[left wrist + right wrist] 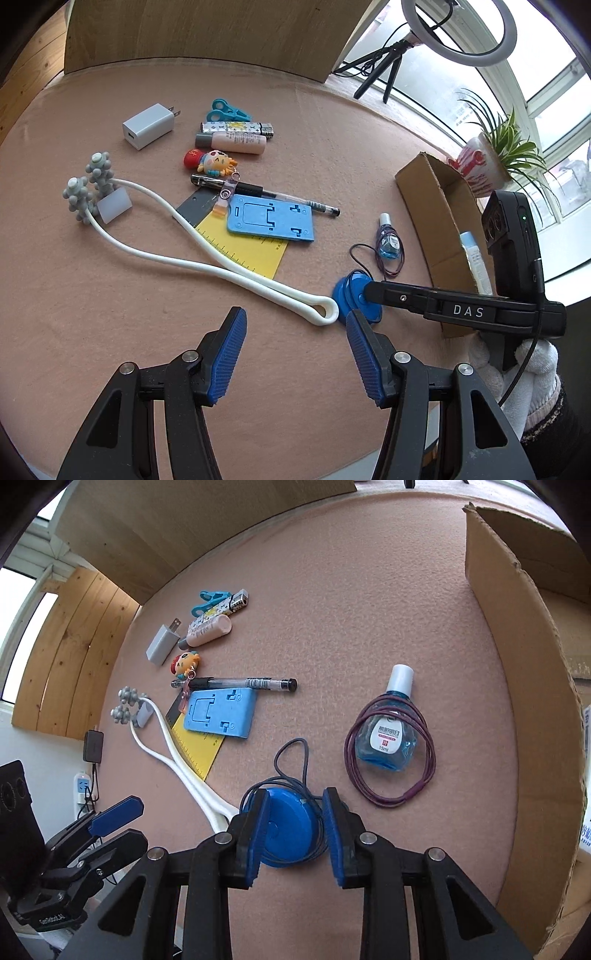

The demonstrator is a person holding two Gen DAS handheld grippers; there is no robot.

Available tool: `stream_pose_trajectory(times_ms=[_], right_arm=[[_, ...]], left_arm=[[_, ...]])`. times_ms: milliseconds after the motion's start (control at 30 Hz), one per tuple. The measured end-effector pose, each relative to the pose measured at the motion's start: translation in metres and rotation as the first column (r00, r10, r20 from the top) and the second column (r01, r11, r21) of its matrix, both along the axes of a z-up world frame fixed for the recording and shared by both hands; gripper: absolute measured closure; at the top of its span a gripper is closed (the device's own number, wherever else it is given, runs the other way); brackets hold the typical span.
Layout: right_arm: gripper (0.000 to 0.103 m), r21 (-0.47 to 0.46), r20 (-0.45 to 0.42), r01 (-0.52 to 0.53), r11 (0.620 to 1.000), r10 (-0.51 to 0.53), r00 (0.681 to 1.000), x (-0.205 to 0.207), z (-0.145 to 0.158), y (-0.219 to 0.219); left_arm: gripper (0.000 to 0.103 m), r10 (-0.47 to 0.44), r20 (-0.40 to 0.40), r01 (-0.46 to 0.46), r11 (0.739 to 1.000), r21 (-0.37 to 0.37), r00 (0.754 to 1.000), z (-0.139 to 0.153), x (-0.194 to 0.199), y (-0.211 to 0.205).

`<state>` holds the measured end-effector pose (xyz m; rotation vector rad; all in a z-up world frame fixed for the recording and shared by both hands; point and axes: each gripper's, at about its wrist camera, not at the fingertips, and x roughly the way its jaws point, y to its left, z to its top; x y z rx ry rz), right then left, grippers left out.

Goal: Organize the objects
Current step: 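Move the right gripper to the blue tape measure and grasp it, then close the left gripper on the blue tape measure while the right gripper grasps the black cable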

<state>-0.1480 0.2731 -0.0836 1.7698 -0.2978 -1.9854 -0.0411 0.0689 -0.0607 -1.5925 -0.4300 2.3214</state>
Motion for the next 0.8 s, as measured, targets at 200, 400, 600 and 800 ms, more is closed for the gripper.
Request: stream_pose_trajectory(times_ms=[200, 400, 600, 800], right_arm=[[0.08, 0.044, -0.007, -0.001, 0.999, 0.001, 1.0, 0.019, 0.004, 0.012], [0.094, 0.133, -0.009, -0.009, 0.991, 0.01, 1.0, 0.031, 0.002, 0.025], [0.095, 0.205, -0.024, 0.003, 0.979, 0.002, 1.0, 0.039, 0.007, 0.037], [0.09, 0.134, -0.087, 0.068, 0.989, -0.056, 0.995, 0.043, 0.025, 0.051]], left_arm=[[0.043, -0.047, 0.01, 0.047, 0.999, -0.004, 0.999, -0.005, -0.006, 0.018], [0.043, -0.107, 0.014, 0.108, 0.994, -0.019, 0.994, -0.009, -0.01, 0.041], [0.043, -0.16, 0.007, 0.16, 0.986, -0.048, 0.987, -0.012, -0.013, 0.056], [0.042, -0.214, -0.014, 0.212, 0.972, -0.103, 0.977, -0.015, -0.016, 0.075]])
